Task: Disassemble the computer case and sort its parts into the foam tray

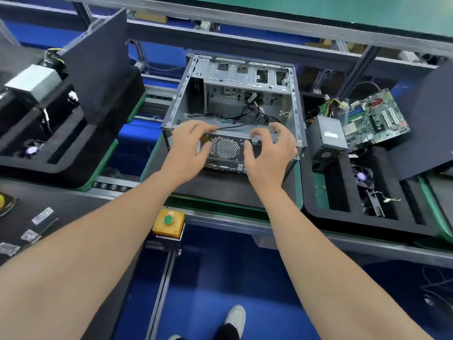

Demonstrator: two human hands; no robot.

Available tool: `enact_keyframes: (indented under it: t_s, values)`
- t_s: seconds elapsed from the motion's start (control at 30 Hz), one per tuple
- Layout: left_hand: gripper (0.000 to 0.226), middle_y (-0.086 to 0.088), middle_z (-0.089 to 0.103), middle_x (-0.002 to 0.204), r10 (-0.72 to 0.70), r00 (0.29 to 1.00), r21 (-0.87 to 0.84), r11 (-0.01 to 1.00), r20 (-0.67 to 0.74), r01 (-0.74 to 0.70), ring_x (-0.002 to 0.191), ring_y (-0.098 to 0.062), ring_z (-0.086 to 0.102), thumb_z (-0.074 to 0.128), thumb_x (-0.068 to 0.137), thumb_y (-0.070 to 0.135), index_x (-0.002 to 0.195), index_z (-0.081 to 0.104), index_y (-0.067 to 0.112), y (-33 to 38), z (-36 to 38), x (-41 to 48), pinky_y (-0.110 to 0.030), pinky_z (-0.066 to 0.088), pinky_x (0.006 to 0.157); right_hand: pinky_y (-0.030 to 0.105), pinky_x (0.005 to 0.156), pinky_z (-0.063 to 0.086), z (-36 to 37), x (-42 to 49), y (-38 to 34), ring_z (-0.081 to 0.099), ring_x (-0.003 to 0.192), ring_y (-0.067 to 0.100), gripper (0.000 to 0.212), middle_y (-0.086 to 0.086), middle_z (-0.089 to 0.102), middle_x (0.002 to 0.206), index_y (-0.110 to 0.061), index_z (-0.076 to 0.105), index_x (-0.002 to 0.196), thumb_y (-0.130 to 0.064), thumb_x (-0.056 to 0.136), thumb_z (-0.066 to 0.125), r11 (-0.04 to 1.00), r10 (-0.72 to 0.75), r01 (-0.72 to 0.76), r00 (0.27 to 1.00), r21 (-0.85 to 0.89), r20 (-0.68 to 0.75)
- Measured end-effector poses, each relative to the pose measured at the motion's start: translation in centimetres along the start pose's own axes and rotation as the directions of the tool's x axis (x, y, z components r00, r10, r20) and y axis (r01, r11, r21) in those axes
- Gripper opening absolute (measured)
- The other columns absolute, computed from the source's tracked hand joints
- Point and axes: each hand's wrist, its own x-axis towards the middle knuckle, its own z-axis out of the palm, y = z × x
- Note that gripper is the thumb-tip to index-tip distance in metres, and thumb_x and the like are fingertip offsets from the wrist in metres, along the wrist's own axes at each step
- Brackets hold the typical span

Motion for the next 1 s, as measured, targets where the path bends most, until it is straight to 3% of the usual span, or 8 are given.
enact_keyframes:
  t_s: [0.07,0.17,0.23,0.33,0.47,0.6,0.8,1.0]
  values:
    - [0.037,0.003,0.052,0.122,-0.074,0.979,0.016,0.997,-0.188,0.078,0.115,-0.012,0.048,0.057,0.085,0.015,0.121,0.062,0.025,-0.7,-1.1,-2.9,-0.03,0.033,0.097,0.042,0.095,0.036,1.0,-2.8,-2.0,0.052,0.114,0.027,0.014,0.004,0.058,0.117,-0.02,0.07,0.099,-0.018,0.086,0.072,0.993,-0.04,0.05,0.995,0.103,-0.095]
    - [0.031,0.009,0.052,0.106,-0.299,0.946,-0.036,0.954,-0.127,0.296,0.091,-0.003,0.051,0.059,0.086,0.011,0.109,0.054,0.03,-2.8,-2.8,-7.7,-0.025,0.04,0.08,0.039,0.084,0.044,2.8,-7.4,-5.3,0.057,0.091,0.018,0.007,-0.005,0.062,0.096,-0.02,0.064,0.095,-0.018,0.089,0.069,0.967,-0.018,-0.039,0.975,0.252,0.223]
    - [0.028,0.008,0.058,0.099,-0.471,0.876,-0.026,0.879,0.102,0.476,0.084,-0.004,0.056,0.059,0.089,0.009,0.106,0.055,0.031,-4.7,-3.6,-10.3,-0.026,0.045,0.076,0.038,0.078,0.054,4.1,-9.9,-7.2,0.063,0.085,0.017,0.002,-0.008,0.068,0.089,-0.024,0.065,0.096,-0.025,0.094,0.065,0.91,0.149,-0.338,0.807,0.241,0.571]
    - [0.026,-0.001,0.069,0.094,-0.648,0.691,0.059,0.741,0.32,0.669,0.085,-0.018,0.066,0.055,0.093,0.006,0.111,0.059,0.025,-6.9,-3.7,-13.3,-0.03,0.048,0.074,0.033,0.075,0.056,6.3,-13.3,-9.0,0.069,0.09,0.02,0.01,-0.004,0.074,0.09,-0.026,0.072,0.098,-0.026,0.096,0.062,0.833,0.288,-0.542,0.593,0.108,0.751]
    - [0.014,-0.005,0.066,0.096,-0.742,0.586,0.131,0.649,0.324,0.75,0.09,-0.027,0.066,0.062,0.088,0.01,0.099,0.056,0.016,-7.9,-2.6,-15.3,-0.035,0.052,0.076,0.03,0.066,0.049,9.0,-16.4,-10.2,0.067,0.089,0.019,0.021,-0.003,0.072,0.105,-0.029,0.075,0.105,-0.018,0.092,0.062,0.791,0.395,-0.609,0.431,-0.062,0.811]
    - [0.031,-0.005,0.066,0.101,-0.782,0.448,0.115,0.541,0.433,0.833,0.094,-0.028,0.067,0.078,0.08,0.025,0.104,0.061,0.017,-8.2,-1.0,-17.0,-0.042,0.059,0.083,0.027,0.06,0.04,10.5,-18.3,-10.7,0.055,0.086,0.016,0.018,-0.007,0.062,0.103,-0.029,0.074,0.102,-0.017,0.092,0.064,0.777,0.478,-0.611,0.413,-0.154,0.775]
    - [0.02,-0.003,0.072,0.104,-0.81,0.413,0.042,0.471,0.415,0.881,0.107,-0.025,0.067,0.079,0.077,0.024,0.096,0.073,0.019,-8.9,-0.3,-17.6,-0.04,0.056,0.092,0.041,0.064,0.065,11.2,-19.2,-10.7,0.057,0.076,0.012,0.009,-0.007,0.06,0.094,-0.026,0.072,0.09,-0.023,0.085,0.079,0.612,0.604,-0.776,0.332,-0.155,0.724]
    - [0.006,-0.001,0.074,0.087,-0.843,0.358,0.057,0.413,0.401,0.909,0.092,-0.023,0.068,0.073,0.072,0.016,0.074,0.076,0.021,-8.7,-0.2,-17.1,-0.035,0.059,0.081,0.042,0.061,0.067,11.5,-18.9,-11.4,0.061,0.07,0.02,0.019,0.0,0.06,0.086,-0.02,0.068,0.088,-0.029,0.081,0.084,0.469,0.7,-0.853,0.2,-0.23,0.686]
